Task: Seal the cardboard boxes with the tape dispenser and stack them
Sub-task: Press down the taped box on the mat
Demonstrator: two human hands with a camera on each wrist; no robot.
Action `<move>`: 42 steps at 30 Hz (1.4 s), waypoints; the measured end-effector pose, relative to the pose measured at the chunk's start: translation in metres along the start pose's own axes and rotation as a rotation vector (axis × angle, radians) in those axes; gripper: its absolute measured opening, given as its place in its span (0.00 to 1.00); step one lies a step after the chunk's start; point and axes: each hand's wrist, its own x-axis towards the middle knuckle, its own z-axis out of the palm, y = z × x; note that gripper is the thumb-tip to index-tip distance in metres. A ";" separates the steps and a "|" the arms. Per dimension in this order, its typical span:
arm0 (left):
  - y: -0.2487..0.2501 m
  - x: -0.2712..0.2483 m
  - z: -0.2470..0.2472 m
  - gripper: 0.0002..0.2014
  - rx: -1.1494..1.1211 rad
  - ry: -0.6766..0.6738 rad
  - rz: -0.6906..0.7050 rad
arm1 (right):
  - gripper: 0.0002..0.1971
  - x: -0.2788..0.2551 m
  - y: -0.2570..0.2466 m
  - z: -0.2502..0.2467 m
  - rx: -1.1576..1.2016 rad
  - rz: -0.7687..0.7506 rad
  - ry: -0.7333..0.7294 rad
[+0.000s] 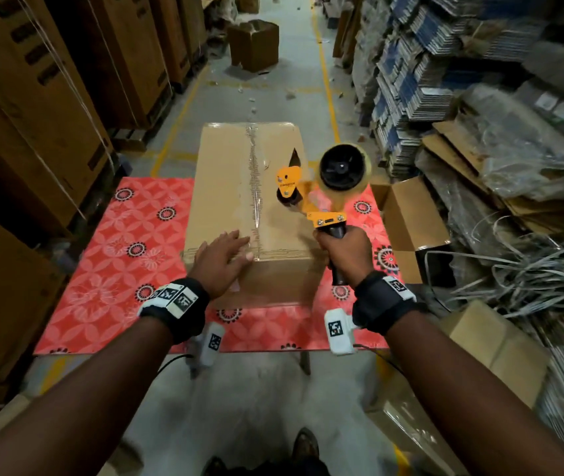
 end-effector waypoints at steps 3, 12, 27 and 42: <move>-0.004 -0.012 -0.012 0.18 -0.300 0.172 -0.009 | 0.17 -0.020 -0.003 0.020 -0.133 -0.077 -0.003; -0.023 -0.026 -0.039 0.26 -1.572 -0.111 -0.569 | 0.13 -0.053 -0.031 0.073 -0.196 -0.255 -0.123; -0.061 -0.047 -0.056 0.19 -1.855 -0.090 -0.519 | 0.18 -0.057 -0.052 0.090 -0.251 -0.367 -0.290; -0.093 -0.045 -0.059 0.12 -1.069 0.209 -0.518 | 0.11 -0.035 -0.054 0.057 -0.542 -0.560 -0.354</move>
